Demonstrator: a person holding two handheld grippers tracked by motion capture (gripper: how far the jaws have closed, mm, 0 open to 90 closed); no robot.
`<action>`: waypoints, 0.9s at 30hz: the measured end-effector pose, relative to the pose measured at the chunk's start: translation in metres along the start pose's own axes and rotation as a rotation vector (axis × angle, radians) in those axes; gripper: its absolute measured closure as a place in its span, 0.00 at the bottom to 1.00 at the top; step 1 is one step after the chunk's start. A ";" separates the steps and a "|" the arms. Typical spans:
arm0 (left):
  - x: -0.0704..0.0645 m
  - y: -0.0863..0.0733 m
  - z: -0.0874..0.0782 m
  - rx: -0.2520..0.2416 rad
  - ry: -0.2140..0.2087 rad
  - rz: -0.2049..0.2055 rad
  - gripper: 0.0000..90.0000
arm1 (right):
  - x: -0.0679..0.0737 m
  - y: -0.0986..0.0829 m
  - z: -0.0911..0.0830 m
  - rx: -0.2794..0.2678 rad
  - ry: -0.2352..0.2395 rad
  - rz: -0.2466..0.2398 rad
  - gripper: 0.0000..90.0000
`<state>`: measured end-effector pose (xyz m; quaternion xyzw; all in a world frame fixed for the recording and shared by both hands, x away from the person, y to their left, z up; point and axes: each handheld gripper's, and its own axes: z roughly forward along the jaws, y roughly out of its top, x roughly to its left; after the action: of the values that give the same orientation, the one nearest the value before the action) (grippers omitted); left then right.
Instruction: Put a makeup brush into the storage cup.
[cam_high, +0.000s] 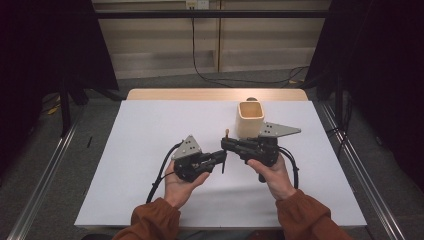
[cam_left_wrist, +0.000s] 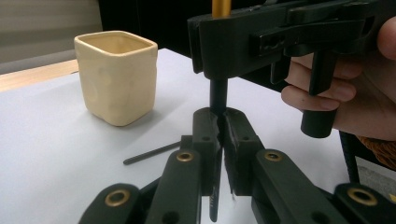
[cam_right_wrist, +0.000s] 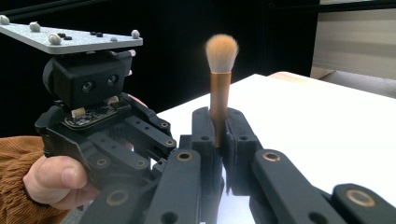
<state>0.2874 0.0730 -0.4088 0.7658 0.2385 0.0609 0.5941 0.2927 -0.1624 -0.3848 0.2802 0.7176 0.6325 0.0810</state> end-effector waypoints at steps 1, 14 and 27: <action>0.000 0.000 0.000 0.002 -0.003 0.002 0.93 | 0.000 0.000 0.000 0.000 0.002 0.000 0.93; -0.001 0.000 0.002 0.011 0.016 0.009 0.61 | 0.002 0.000 -0.002 0.003 0.000 -0.015 0.93; 0.001 0.004 0.002 0.029 0.059 -0.004 0.05 | 0.003 0.002 -0.005 -0.001 0.003 -0.030 0.93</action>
<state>0.2901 0.0709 -0.4061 0.7717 0.2584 0.0788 0.5758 0.2885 -0.1651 -0.3815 0.2684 0.7215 0.6319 0.0898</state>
